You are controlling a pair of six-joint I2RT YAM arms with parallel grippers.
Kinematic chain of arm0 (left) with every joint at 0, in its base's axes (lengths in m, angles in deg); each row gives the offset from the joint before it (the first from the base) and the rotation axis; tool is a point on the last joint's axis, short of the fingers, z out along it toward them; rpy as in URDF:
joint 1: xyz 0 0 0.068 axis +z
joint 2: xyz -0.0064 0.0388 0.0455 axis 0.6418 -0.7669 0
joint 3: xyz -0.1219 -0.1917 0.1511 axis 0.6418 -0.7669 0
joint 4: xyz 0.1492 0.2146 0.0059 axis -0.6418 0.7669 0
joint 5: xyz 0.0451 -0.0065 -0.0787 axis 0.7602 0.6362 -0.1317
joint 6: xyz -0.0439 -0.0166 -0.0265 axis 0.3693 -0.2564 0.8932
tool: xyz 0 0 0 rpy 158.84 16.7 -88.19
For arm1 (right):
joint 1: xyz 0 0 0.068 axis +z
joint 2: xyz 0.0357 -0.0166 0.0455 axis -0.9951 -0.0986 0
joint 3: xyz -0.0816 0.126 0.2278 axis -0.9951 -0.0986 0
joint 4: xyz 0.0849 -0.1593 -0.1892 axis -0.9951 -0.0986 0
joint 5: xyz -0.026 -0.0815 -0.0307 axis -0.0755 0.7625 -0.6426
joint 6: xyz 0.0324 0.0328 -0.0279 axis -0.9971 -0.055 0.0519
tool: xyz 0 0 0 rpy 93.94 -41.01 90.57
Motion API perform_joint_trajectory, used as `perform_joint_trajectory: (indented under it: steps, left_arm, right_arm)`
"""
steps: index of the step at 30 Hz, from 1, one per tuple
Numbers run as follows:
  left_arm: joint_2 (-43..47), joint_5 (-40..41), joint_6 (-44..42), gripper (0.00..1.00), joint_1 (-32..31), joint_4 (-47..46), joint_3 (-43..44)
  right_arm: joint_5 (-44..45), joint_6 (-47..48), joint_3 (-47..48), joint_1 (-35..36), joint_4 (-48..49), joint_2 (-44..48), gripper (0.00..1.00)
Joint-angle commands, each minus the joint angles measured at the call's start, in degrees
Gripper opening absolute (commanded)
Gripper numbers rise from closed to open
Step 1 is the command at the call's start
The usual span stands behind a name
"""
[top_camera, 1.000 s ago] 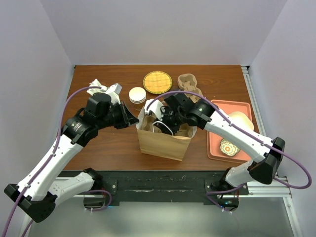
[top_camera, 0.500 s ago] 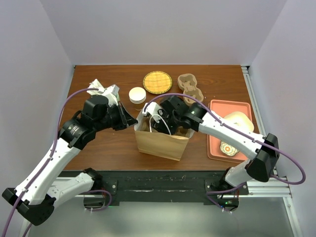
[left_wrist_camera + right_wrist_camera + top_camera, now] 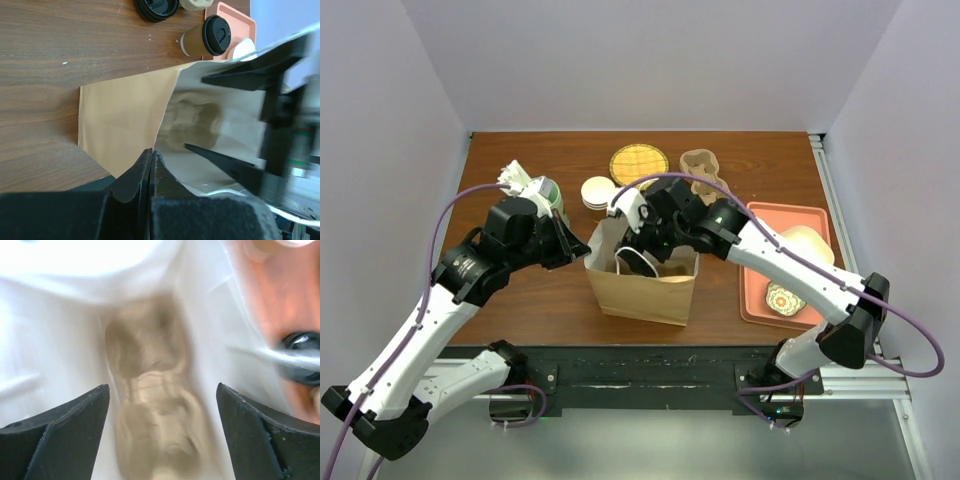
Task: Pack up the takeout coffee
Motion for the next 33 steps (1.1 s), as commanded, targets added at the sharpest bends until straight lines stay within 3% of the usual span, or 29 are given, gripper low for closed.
perform_joint_trajectory:
  steps: [1, 8, 9, 10, 13, 17, 21, 24, 28, 31, 33]
  left_arm:
    - [0.3, 3.6, 0.2, 0.00, 0.0, 2.2, 3.5]
    - [0.1, 3.5, 0.4, 0.09, -0.1, 1.6, 5.7]
    - [0.1, 3.1, 0.2, 0.16, -0.1, 1.3, 6.1]
    - [-0.1, 2.2, -0.9, 0.33, 0.0, 1.2, 6.4]
    - [-2.1, 2.4, -4.6, 0.53, -0.1, 1.9, 8.8]
    - [-5.8, 3.6, -9.1, 0.58, 0.0, 3.7, 10.5]
    - [-8.1, 3.5, -10.9, 0.55, -0.1, 4.0, 10.5]
    - [-9.9, 3.9, -11.8, 0.50, 0.0, 4.1, 10.9]
    - [-11.1, 5.2, -12.7, 0.05, -0.1, 4.8, 14.8]
    - [-11.6, 11.9, -12.7, 0.00, 0.0, 10.4, 18.2]
    - [-11.7, 12.2, -12.8, 0.00, 0.0, 13.2, 18.1]
  right_arm:
    - [0.6, -3.8, 9.2, 0.1, -3.3, 2.9, 0.94]
    - [-1.3, -14.0, 13.7, 0.1, -4.6, 4.5, 0.94]
    - [1.3, -15.8, 14.4, 0.1, -4.5, 4.7, 0.94]
    - [2.9, -17.7, 16.5, 0.1, -5.3, 4.8, 0.94]
    - [9.7, -26.7, 22.4, 0.1, -7.5, 4.9, 0.93]
    - [17.2, -36.6, 29.5, 0.1, -15.8, 4.1, 0.92]
    - [26.2, -43.4, 31.3, 0.1, -24.9, 4.1, 0.86]
    - [29.0, -46.2, 26.4, 0.1, -28.7, 5.5, 0.84]
    - [29.2, -47.5, 21.8, 0.0, -27.7, 7.2, 0.77]
    - [28.1, -47.8, 22.4, 0.0, -26.9, 7.1, 0.73]
    - [27.7, -47.8, 23.0, 0.1, -26.4, 7.0, 0.73]
